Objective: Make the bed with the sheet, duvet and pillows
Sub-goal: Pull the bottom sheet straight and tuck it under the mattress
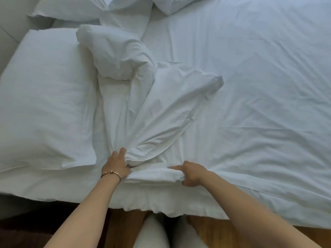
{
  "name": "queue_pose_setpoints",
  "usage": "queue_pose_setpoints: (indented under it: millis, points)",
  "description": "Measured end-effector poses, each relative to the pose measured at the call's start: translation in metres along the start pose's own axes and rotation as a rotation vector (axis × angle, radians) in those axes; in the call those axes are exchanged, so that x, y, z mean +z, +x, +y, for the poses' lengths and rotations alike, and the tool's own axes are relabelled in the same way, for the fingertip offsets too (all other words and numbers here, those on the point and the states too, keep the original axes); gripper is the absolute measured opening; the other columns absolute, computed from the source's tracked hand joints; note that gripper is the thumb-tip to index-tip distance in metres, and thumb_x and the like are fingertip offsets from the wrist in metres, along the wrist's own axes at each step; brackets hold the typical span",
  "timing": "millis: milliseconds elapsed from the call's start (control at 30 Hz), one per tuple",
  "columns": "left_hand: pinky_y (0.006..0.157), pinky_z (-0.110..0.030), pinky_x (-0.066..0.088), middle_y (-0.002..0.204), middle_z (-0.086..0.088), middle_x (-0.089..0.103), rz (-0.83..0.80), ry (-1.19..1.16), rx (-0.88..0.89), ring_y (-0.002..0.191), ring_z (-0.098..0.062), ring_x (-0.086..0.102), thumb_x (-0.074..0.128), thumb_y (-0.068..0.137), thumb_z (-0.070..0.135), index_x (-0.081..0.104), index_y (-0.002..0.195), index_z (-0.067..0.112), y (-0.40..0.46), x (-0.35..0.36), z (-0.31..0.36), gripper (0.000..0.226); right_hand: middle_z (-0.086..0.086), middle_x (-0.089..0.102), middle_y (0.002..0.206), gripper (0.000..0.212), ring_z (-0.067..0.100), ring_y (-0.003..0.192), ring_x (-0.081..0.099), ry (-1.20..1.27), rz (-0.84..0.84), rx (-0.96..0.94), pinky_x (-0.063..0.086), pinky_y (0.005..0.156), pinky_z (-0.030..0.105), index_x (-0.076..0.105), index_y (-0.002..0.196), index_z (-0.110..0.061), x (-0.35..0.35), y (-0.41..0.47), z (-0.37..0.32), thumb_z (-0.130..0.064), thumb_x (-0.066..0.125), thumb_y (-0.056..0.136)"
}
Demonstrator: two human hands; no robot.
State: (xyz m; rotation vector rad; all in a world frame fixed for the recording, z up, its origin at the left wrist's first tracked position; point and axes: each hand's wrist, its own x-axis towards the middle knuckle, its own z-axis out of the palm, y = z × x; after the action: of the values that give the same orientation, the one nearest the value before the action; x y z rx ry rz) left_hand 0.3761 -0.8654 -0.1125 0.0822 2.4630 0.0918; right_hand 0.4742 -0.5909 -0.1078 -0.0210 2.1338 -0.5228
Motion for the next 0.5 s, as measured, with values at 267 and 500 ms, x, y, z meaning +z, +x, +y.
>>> queue_pose_setpoints:
  millis: [267,500]
  points:
    - [0.1,-0.036,0.036,0.132,0.003,0.036,-0.113,-0.023,0.094,0.126,-0.022,0.033,0.056,0.065,0.082,0.058,0.106,0.03,0.02,-0.076,0.016,0.067,0.007,0.045,0.134,0.081,0.018,0.111,0.052,0.945,0.399,0.165,0.045,0.089,0.028,0.037,0.14,-0.017,-0.054,0.034,-0.045,-0.04,0.081,0.076]
    - [0.112,-0.055,0.016,0.155,-0.002,0.017,0.339,0.111,-0.031,0.143,-0.028,0.01,0.062,0.079,0.056,0.029,0.144,0.037,0.063,-0.138,-0.098,0.075,0.012,0.0,0.156,0.122,0.033,0.139,0.029,1.018,0.634,0.378,0.037,0.106,0.046,-0.004,0.153,-0.031,-0.096,0.072,-0.117,-0.041,0.084,0.07]
